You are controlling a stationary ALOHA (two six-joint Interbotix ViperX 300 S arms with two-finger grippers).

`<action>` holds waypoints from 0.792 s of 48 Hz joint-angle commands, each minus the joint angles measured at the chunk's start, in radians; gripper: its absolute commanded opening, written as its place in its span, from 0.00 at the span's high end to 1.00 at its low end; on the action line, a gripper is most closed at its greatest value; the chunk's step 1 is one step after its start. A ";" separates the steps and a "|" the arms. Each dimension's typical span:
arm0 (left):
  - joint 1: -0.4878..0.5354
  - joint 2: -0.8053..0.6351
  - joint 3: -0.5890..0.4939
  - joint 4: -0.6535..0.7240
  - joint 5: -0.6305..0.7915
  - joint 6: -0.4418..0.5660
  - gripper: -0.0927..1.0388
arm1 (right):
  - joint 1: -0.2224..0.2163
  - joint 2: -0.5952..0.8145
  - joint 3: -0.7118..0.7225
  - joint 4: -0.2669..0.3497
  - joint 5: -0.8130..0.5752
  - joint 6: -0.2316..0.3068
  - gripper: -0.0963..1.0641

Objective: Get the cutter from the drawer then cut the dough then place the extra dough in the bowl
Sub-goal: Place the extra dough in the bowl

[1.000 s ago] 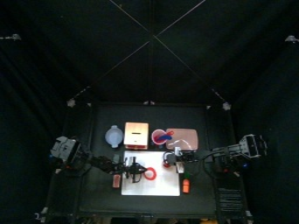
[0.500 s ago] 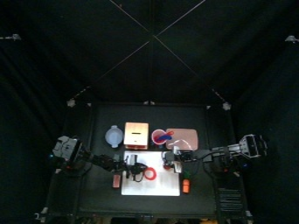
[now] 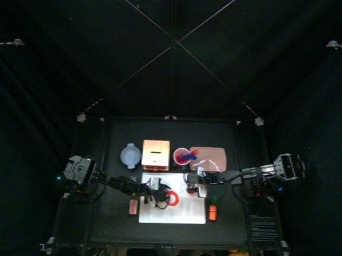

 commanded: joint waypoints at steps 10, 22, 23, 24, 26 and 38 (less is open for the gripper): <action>0.021 0.041 -0.097 0.003 0.061 0.000 0.18 | 0.002 -0.002 -0.014 0.011 -0.003 -0.002 0.22; 0.040 0.055 -0.109 -0.002 0.152 -0.005 0.22 | 0.002 -0.002 -0.011 0.021 -0.003 -0.002 0.22; 0.041 0.055 -0.107 -0.003 0.152 -0.005 0.22 | 0.002 -0.002 -0.011 0.023 -0.003 -0.002 0.22; 0.041 0.055 -0.107 -0.006 0.155 -0.005 0.22 | 0.002 -0.002 -0.011 0.023 -0.003 -0.002 0.22; 0.044 0.055 -0.109 -0.009 0.158 -0.005 0.22 | 0.002 0.000 -0.011 0.025 -0.003 -0.002 0.22; 0.057 0.057 -0.112 -0.041 0.193 -0.006 0.24 | 0.003 0.000 -0.014 0.031 -0.003 -0.002 0.22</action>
